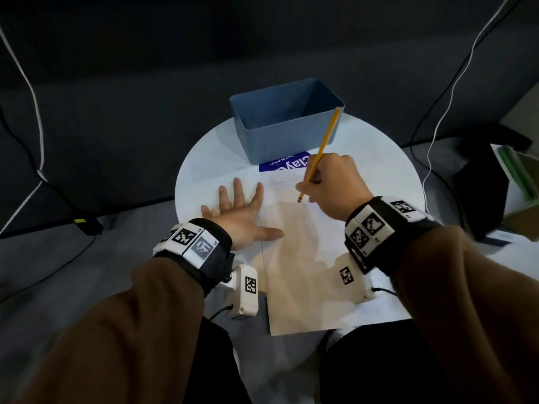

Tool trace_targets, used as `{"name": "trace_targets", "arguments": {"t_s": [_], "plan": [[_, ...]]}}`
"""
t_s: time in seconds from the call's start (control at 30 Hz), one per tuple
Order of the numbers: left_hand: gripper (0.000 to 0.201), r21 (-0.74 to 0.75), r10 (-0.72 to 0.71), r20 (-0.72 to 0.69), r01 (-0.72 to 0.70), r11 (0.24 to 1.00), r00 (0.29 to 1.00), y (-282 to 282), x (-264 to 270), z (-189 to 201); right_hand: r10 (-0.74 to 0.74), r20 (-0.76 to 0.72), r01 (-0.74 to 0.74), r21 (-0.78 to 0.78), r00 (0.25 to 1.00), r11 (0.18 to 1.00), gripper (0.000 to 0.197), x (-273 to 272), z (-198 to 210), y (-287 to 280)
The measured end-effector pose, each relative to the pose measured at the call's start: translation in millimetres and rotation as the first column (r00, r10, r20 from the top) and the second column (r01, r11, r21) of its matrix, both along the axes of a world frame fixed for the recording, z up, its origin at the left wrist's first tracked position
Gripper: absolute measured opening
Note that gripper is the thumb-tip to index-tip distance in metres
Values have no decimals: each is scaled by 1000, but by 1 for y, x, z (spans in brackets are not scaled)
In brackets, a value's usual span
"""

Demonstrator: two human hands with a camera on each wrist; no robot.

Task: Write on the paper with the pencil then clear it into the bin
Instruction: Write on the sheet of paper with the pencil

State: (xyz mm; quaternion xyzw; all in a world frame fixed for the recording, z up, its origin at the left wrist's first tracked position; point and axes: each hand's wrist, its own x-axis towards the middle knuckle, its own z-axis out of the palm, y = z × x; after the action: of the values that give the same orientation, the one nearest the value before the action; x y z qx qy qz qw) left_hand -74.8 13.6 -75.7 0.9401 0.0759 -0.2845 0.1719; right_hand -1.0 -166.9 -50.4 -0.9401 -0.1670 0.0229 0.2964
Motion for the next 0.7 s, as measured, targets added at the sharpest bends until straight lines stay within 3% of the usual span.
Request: {"name": "trace_targets", "arguments": {"t_s": [0.13, 0.37, 0.57, 0.7], "plan": [[109, -7, 8, -1, -8, 1000, 1000, 1, -1, -1, 39, -15, -38, 59, 999, 998, 23, -6, -7, 21], [110, -6, 2, -19, -2, 1000, 1000, 0, 1, 1, -26, -1, 26, -15, 1000, 1000, 24, 6, 1, 1], [108, -8, -4, -4, 4, 1000, 1000, 0, 1, -1, 139, 14, -139, -6, 990, 990, 24, -11, -4, 38], [110, -7, -3, 3, 3, 1000, 1000, 2, 1, -3, 61, 18, -60, -68, 998, 996, 24, -1, -5, 23]]}}
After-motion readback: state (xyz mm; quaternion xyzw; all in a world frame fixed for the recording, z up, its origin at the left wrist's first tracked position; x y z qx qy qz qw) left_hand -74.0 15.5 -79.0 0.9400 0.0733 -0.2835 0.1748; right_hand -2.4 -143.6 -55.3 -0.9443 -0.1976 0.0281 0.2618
